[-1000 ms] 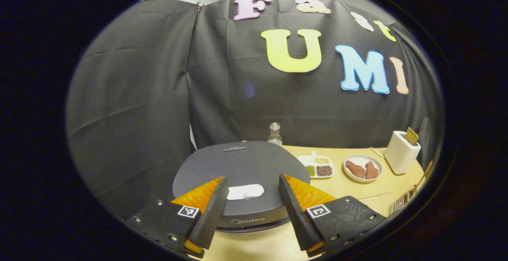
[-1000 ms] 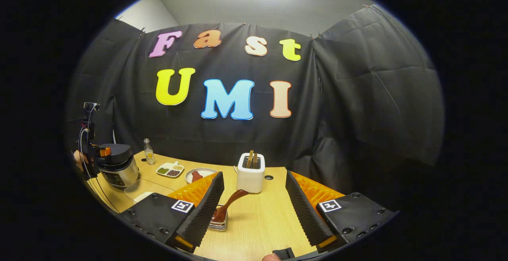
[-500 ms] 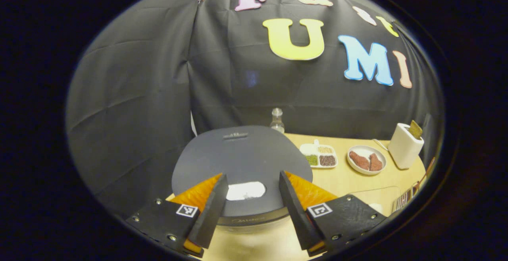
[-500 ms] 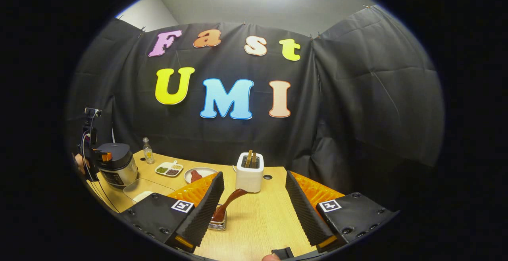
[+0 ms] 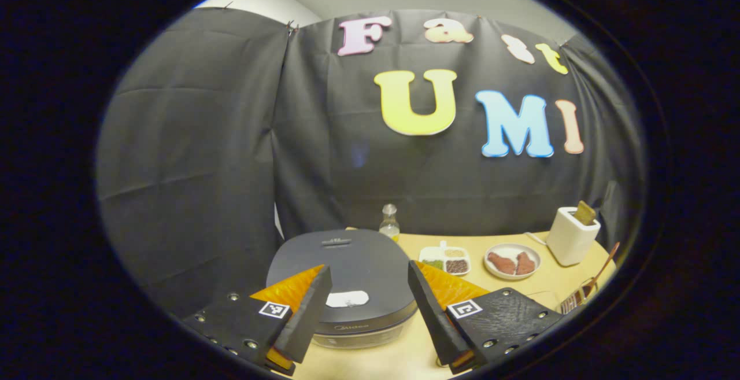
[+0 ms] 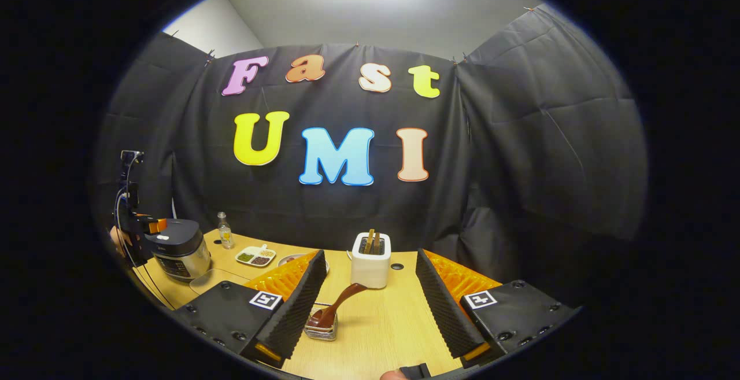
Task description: Close the left gripper, press the button to open the rice cooker; take a wooden spoon from the chopstick holder with the right hand, scoop a spoonful of rice and pour it into the rice cooker, then put the wooden spoon back into the chopstick holder.
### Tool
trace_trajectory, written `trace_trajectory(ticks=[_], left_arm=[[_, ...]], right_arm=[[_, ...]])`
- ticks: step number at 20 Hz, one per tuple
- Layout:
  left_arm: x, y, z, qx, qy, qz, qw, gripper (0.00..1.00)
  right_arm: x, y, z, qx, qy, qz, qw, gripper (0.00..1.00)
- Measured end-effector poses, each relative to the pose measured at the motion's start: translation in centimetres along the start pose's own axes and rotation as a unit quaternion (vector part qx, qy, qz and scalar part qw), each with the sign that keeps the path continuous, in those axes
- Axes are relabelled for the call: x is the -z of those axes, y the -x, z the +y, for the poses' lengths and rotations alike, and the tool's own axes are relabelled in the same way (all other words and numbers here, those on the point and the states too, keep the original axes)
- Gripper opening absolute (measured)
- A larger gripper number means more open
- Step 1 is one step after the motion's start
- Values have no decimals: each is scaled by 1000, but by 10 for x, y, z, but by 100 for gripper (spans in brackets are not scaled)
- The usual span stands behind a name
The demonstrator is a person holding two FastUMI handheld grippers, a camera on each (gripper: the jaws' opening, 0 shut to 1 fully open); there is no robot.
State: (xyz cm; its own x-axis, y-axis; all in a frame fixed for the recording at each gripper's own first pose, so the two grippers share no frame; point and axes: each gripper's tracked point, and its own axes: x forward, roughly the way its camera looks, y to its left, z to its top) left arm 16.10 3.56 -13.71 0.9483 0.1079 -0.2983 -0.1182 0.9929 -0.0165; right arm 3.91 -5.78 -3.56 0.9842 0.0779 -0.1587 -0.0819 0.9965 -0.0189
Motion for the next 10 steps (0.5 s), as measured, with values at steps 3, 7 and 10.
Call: trace_trajectory(ticks=[3, 7, 10], left_arm=[[-46, 51, -18, 16, -6, -51, 999, 82], [-85, 117, -31, 36, -7, -105, 994, 82], [-100, 153, -33, 51, -2, -132, 990, 82]], right_arm=[[0, 4, 12, -31, -9, -8, 999, 98], [-5, 16, 26, -51, -4, -22, 998, 98], [-15, 25, 41, -55, -11, -35, 998, 98]])
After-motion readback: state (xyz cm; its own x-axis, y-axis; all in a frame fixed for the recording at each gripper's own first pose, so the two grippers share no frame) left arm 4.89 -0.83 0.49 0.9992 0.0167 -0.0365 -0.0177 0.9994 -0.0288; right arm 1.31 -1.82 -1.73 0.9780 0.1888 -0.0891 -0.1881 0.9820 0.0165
